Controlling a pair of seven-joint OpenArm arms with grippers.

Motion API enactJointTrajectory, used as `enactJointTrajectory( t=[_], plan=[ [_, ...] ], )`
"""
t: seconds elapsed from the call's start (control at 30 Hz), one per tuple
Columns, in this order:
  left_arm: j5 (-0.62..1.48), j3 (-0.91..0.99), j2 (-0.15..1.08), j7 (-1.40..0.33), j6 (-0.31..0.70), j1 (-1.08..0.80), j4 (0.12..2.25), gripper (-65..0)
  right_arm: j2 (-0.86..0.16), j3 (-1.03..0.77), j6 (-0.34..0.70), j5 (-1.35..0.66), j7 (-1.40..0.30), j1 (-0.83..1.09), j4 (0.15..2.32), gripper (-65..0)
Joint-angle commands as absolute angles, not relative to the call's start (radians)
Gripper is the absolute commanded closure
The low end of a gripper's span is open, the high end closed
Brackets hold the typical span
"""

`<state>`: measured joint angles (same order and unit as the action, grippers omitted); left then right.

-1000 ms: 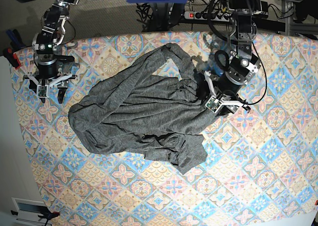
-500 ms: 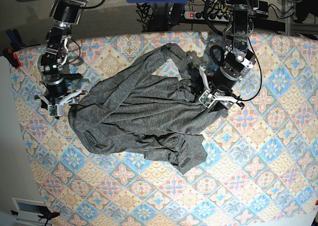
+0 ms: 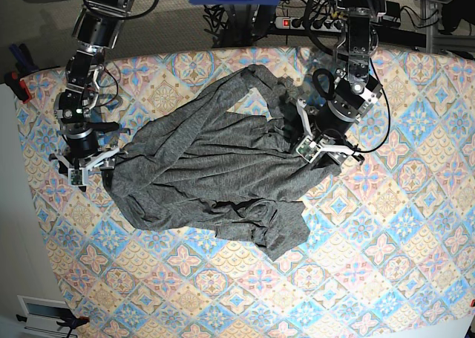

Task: Layout the t-shirt on the table in an organized manner, then fold the t-shirt properly
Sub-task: 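Hold the shirt with the left gripper and lower the right gripper to its edge, then grasp the grey shirt edge with the right gripper and pull it outward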

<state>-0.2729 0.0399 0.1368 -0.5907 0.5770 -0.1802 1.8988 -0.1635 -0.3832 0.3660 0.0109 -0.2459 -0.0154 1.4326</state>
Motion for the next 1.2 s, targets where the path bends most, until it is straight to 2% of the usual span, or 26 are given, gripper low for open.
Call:
enactJointTrajectory(
  t=[0.0,0.43,0.57,0.73,1.1,1.17],
  plan=[
    [-0.265,0.042,0.140,-0.570,0.572,-0.171,1.914,-31.5,-0.174,-0.387,0.364,-0.002,-0.222,-0.025,1.452,-34.9],
    [-0.265,0.042,0.140,-0.570,0.572,-0.176,1.914,-31.5,-0.147,-0.389,0.364,-0.008,-0.216,-0.008,1.388,-34.9],
    [-0.265,0.042,0.140,-0.570,0.572,-0.179,1.914,-31.5,-0.147,-0.384,0.364,-0.008,-0.136,-0.007,1.331,-34.9],
    [-0.265,0.042,0.142,-0.570,0.572,-0.179,1.914,-31.5,-0.147,-0.387,0.364,-0.008,-0.113,-0.008,1.270,-34.9],
    [-0.266,0.042,0.142,-0.570,0.572,-0.180,1.916,-31.5,-0.147,-0.380,0.366,-0.005,-0.119,-0.010,1.268,-34.8],
    [-0.266,0.044,0.142,-0.570,0.572,-0.180,1.916,-31.5,-0.147,-0.380,0.366,-0.004,-0.120,-0.010,1.268,-32.8]
  ],
)
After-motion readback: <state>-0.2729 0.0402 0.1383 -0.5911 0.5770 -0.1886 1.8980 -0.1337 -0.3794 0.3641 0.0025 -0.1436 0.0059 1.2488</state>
